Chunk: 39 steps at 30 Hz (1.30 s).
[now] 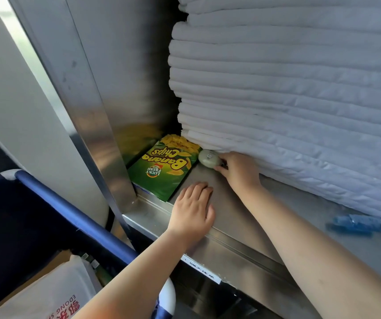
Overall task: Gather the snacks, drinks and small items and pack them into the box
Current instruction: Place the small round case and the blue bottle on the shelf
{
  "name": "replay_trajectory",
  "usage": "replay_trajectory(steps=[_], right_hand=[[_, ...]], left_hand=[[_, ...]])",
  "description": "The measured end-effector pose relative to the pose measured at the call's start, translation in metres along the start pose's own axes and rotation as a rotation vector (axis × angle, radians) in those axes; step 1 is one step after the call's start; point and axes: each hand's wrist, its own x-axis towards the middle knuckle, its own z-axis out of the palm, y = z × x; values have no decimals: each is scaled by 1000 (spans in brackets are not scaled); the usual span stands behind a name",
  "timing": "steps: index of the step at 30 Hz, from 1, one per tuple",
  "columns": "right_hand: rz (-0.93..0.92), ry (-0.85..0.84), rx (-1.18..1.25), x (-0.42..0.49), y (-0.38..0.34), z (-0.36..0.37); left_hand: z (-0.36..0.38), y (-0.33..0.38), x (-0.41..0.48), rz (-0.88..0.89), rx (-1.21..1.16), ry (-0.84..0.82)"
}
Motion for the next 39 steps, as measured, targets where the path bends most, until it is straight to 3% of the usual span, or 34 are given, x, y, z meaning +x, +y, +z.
replay_trajectory(steps=[5, 13, 17, 22, 29, 33, 39], right_hand=[[77, 104, 98, -50, 10, -11], [381, 183, -158, -151, 72, -41], [511, 212, -235, -166, 81, -43], [636, 189, -256, -170, 97, -46], [570, 420, -118, -170, 106, -54], [506, 436, -58, -170, 101, -50], [111, 336, -33, -163, 68, -37]], left_hand=[[0, -1, 0, 21, -9, 6], [7, 11, 14, -7, 47, -72], [13, 19, 33, 122, -10, -73], [14, 18, 27, 52, -212, 26], [14, 17, 25, 66, -276, 35], [15, 16, 26, 78, -277, 39], [15, 16, 25, 87, -283, 43]])
